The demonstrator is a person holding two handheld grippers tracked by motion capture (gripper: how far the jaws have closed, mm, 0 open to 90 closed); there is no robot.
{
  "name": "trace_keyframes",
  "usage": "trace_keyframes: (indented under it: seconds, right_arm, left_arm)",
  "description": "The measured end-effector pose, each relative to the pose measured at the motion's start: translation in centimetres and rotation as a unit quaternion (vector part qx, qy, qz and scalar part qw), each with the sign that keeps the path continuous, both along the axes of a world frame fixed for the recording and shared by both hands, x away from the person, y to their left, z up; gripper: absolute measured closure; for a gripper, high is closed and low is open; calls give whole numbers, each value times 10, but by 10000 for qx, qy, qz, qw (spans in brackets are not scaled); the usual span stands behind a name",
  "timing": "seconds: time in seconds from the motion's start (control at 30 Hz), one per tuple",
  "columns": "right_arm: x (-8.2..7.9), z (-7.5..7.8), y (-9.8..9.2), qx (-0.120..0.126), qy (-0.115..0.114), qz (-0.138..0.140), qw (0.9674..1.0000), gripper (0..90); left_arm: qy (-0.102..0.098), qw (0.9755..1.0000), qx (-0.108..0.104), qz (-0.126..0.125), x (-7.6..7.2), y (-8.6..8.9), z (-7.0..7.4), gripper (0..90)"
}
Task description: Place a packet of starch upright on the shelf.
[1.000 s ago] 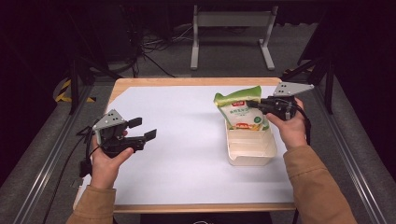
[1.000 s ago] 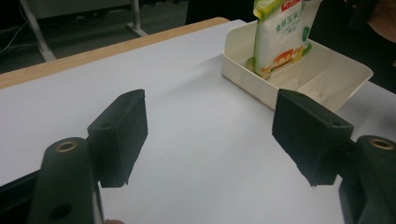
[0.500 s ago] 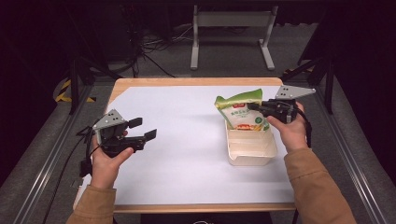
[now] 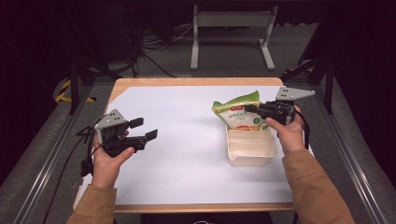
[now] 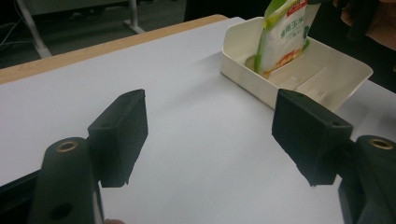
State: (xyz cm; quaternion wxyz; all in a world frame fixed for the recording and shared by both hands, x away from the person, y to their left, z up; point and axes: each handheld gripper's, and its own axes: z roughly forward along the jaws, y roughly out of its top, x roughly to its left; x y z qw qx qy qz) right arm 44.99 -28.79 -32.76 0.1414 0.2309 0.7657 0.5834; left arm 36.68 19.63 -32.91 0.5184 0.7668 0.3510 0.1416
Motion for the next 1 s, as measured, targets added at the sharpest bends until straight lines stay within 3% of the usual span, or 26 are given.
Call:
trace_keyframes:
  seconds: [0.1,0.23,0.33,0.4,0.53,1.0]
  right_arm:
    - [1,-3,-1,336,33,45,9994,889]
    - [0,-4,-3,148,40,-125,9998,885]
    - [-2,-7,-11,-137,257,-471,9985,850]
    - [-3,-15,-22,30,436,-659,9969,851]
    - [-6,-21,-33,131,527,-782,9955,847]
    - [-16,-25,-44,-287,541,-1091,9921,795]
  left_arm:
    - [16,10000,-1,-12,1,0,0,279]
    - [2,10000,-1,-2,1,1,0,279]
    - [10,10000,-13,9,1,1,0,279]
    - [9,10000,-23,8,1,1,-1,279]
    - [31,10000,-18,10,1,0,-1,279]
    - [80,10000,37,-10,4,-2,-4,276]
